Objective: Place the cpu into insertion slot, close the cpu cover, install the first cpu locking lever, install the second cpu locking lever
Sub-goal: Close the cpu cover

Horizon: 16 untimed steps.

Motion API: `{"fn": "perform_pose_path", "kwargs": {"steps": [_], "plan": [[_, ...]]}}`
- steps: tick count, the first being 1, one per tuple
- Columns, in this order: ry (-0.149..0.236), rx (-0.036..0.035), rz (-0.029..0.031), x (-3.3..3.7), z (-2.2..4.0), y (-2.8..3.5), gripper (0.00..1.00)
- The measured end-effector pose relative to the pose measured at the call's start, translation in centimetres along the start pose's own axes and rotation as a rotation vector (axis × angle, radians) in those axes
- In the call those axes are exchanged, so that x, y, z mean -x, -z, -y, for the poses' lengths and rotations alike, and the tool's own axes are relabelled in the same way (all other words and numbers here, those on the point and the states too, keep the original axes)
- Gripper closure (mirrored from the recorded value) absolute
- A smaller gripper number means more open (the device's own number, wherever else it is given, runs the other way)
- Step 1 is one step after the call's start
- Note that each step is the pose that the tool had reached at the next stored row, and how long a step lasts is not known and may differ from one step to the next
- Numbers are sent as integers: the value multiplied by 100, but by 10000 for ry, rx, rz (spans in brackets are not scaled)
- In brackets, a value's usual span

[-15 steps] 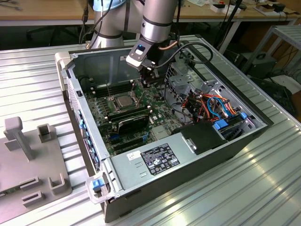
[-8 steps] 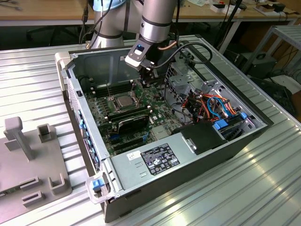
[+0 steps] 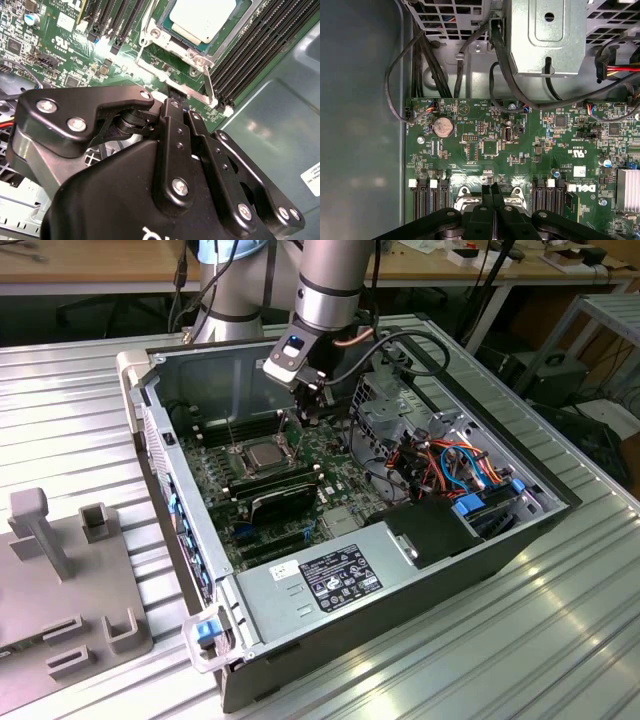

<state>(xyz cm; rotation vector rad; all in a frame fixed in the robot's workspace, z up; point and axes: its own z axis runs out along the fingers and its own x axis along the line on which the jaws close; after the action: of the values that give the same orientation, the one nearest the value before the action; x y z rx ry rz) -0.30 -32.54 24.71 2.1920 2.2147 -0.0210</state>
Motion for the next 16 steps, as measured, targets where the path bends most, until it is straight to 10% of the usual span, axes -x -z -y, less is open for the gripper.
{"fn": "perform_pose_path", "kwargs": {"steps": [16], "plan": [[0,0,1,-1,67,-2,89]]}}
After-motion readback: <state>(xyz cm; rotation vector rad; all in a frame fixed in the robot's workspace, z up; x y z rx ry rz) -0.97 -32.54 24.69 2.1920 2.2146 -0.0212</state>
